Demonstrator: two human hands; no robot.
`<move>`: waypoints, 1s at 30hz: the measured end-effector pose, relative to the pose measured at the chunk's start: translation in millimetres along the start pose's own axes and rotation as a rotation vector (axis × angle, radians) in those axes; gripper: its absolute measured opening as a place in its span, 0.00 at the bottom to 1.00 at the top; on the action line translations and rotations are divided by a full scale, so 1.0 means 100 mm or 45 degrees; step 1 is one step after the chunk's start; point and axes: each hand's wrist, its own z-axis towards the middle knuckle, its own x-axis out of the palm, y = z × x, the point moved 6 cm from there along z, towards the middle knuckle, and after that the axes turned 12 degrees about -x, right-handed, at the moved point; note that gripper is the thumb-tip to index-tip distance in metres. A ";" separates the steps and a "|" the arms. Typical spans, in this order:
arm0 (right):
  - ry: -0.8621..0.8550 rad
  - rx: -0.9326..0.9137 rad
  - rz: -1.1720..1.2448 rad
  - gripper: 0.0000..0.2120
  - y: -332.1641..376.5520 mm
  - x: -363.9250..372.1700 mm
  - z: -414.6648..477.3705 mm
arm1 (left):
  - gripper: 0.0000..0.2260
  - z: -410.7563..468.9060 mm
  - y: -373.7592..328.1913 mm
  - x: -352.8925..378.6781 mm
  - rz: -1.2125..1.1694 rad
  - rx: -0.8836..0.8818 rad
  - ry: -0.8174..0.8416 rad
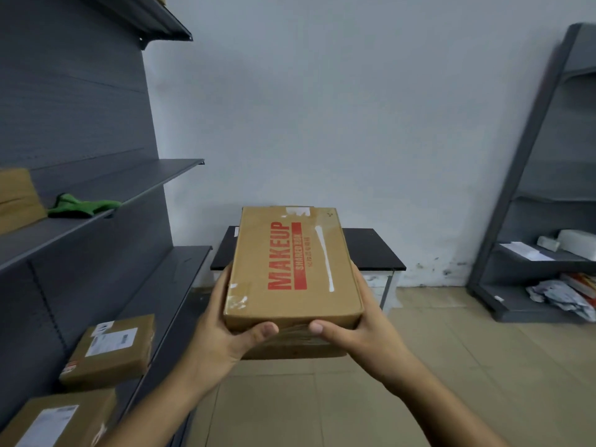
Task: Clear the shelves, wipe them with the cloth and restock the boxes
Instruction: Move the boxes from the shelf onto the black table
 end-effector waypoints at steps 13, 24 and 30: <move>0.003 0.059 -0.016 0.45 -1.20 -0.90 0.95 | 0.52 1.62 0.42 0.77 0.003 -0.032 0.083; -0.073 0.115 -0.019 0.40 -2.11 -1.38 1.84 | 0.54 3.08 0.85 1.16 0.019 -0.053 0.182; -0.147 0.173 -0.068 0.40 -2.62 -1.61 2.31 | 0.54 3.90 1.04 1.35 0.011 -0.063 0.273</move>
